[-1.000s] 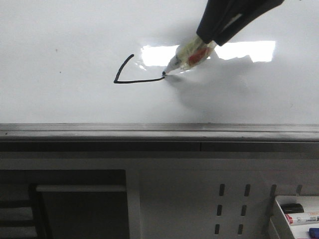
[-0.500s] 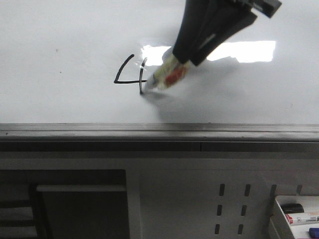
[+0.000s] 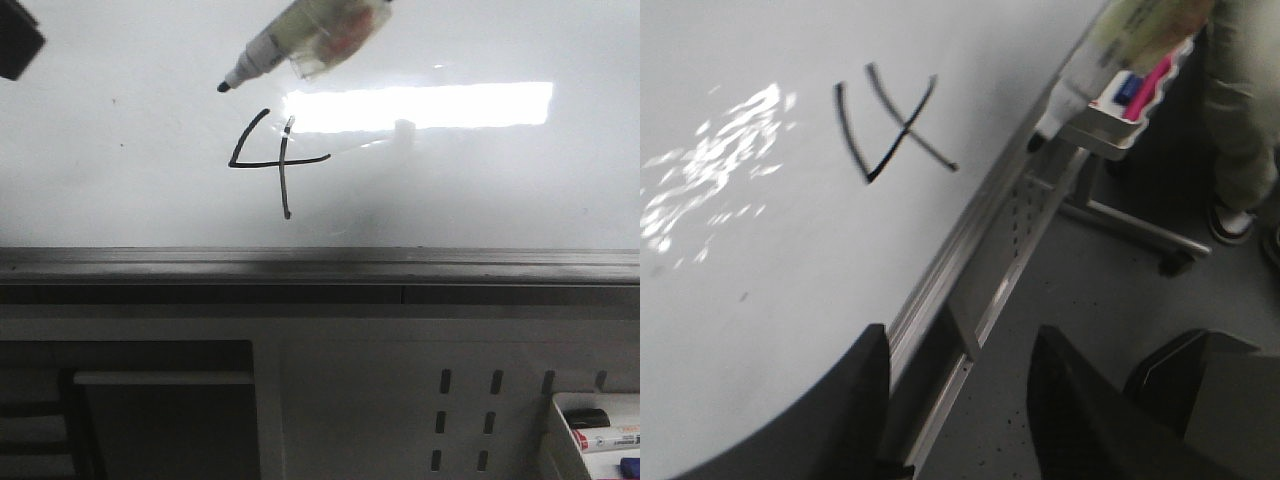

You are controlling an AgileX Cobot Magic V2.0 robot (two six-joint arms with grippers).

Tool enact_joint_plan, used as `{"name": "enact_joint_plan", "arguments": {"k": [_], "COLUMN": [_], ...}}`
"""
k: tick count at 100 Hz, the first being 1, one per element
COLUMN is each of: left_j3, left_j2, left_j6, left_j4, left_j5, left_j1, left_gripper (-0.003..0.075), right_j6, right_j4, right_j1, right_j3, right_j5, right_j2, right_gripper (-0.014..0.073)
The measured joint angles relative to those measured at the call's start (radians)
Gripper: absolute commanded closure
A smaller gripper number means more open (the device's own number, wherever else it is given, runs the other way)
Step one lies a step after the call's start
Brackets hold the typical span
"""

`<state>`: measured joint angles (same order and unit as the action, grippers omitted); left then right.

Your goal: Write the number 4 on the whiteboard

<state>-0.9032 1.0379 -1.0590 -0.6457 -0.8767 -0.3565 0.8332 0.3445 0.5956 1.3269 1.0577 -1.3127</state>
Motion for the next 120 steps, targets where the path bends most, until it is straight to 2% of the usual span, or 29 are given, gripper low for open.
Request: {"name": "enact_joint_plan", "arguments": {"k": [8,15,40,77,95,105,120], "left_j3": [-0.038,-0.073,-0.181,-0.221,-0.245,-0.249,-0.251], "left_j2": [0.066,0.122,0.284,0.339,0.339,0.339,0.339], "left_j6": [-0.059,-0.088,-0.117,-0.119,-0.119,-0.119,-0.119], "left_j4": [0.0,0.0,-0.007,-0.009,-0.009,-0.01,-0.012], "left_j5": [0.003,0.019,0.065,0.067,0.025,0.018,0.009], "left_j1": [-0.08,-0.137,-0.259,-0.283,-0.283,-0.283,-0.283], "left_gripper": [0.0419,0.0419,0.0419,0.0419,0.0421,0.0469,0.0602], "right_j6": [0.112,0.157,0.186,0.186,0.188,0.188,0.188], "right_j4": [0.0,0.0,-0.004,-0.004,-0.004,-0.006,-0.006], "right_j1": [0.009,0.012,0.012,0.012,0.012,0.012,0.012], "right_j3": [0.0,0.0,0.0,0.0,0.0,0.0,0.0], "right_j5": [0.006,0.011,0.011,0.012,0.015,0.017,0.019], "right_j2": [0.014,0.015,0.015,0.015,0.015,0.013,0.013], "right_gripper": [0.0659,0.0659,0.0659,0.0659,0.0659,0.0659,0.0659]}}
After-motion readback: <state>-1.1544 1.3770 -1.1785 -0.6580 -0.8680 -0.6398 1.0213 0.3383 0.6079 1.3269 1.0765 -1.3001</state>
